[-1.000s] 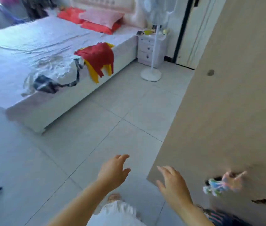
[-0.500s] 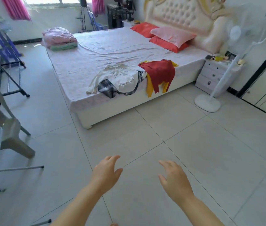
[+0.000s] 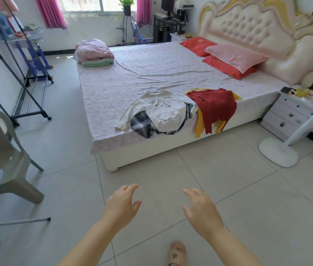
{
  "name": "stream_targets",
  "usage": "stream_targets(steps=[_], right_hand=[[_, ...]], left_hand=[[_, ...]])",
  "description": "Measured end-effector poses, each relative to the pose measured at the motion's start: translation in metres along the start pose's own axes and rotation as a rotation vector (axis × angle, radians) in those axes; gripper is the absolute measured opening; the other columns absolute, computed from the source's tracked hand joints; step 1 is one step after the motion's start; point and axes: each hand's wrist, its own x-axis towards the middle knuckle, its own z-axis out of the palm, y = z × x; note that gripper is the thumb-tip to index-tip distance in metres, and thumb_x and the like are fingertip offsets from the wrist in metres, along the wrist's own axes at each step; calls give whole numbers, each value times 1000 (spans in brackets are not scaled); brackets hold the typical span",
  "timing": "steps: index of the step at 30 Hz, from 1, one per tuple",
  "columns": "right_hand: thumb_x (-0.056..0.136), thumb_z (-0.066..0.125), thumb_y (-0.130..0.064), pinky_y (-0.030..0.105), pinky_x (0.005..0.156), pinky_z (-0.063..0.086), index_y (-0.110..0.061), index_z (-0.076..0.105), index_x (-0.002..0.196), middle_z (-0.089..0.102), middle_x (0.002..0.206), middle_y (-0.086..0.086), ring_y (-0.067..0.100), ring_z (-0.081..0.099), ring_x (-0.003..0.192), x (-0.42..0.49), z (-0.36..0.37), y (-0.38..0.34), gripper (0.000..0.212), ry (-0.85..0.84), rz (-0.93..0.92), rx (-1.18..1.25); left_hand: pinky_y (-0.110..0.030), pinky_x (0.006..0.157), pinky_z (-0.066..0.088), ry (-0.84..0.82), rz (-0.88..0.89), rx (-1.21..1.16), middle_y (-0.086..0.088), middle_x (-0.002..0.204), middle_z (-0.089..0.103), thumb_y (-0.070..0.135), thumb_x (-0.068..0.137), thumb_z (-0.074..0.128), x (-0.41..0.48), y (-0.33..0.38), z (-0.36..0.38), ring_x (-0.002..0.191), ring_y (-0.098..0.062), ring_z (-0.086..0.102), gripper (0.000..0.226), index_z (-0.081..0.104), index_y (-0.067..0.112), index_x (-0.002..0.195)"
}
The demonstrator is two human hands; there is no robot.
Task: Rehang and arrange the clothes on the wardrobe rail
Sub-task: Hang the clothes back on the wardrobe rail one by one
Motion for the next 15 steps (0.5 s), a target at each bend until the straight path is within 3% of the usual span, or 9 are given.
stream_targets(steps=[15], right_hand=[[96, 43, -31, 23, 101, 27, -25, 31, 142, 37, 138, -8, 11, 35, 126, 289, -81, 65, 47, -108, -144, -48]], left_hand=[[-31, 101, 36, 81, -186, -125, 2, 131, 46, 30, 90, 52, 259, 57, -50, 121, -12, 45, 47, 38, 24, 135]])
